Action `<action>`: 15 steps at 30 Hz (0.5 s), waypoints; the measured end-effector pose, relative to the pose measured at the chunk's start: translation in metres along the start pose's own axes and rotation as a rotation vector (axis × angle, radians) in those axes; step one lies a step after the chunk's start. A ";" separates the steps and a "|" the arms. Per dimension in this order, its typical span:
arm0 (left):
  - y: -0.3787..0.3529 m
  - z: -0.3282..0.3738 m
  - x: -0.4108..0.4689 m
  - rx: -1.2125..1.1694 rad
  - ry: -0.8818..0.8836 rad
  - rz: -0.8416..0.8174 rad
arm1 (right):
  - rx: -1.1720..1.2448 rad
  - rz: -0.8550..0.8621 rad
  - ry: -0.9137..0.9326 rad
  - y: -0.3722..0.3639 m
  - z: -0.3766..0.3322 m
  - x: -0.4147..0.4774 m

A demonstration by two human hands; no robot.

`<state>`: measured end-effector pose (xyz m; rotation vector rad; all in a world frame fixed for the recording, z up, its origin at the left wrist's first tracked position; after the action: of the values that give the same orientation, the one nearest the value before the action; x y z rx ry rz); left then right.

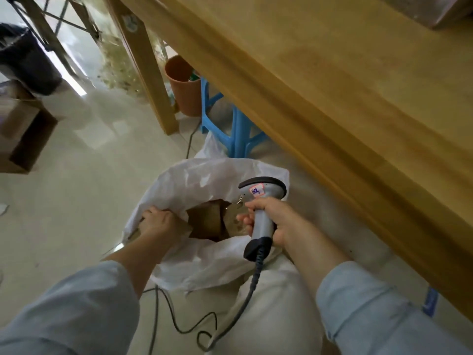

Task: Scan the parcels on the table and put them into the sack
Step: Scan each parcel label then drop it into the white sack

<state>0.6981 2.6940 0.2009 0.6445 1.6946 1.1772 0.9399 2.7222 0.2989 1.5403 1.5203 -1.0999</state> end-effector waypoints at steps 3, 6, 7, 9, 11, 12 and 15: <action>0.000 0.006 0.001 -0.122 -0.089 -0.005 | -0.006 -0.026 -0.004 -0.007 0.009 -0.003; -0.002 0.014 0.001 -0.192 -0.128 0.005 | -0.006 -0.028 0.005 -0.008 0.014 -0.008; -0.003 0.017 -0.001 -0.207 -0.140 0.014 | -0.008 -0.022 0.008 -0.007 0.015 -0.009; -0.002 0.023 -0.005 -0.236 -0.154 0.056 | -0.002 -0.009 0.015 -0.004 0.015 -0.012; 0.000 0.030 -0.010 -0.237 -0.175 0.090 | 0.014 0.004 0.021 0.000 0.014 -0.015; 0.000 0.033 -0.011 -0.245 -0.185 0.096 | 0.020 0.010 0.023 0.002 0.013 -0.017; -0.009 0.041 -0.015 -0.304 -0.198 -0.003 | 0.037 0.028 0.027 0.007 0.014 -0.020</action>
<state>0.7420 2.6956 0.1945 0.5481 1.3179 1.2915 0.9469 2.7007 0.3113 1.6028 1.4996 -1.1016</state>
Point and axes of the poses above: each hand's wrist, its own x-axis towards the middle knuckle, its own y-axis out of the back of the hand, z = x × y, the point moved 4 cm from there along x, towards the middle knuckle, and after that the axes turned 5 degrees about z, right-handed, at the moved point
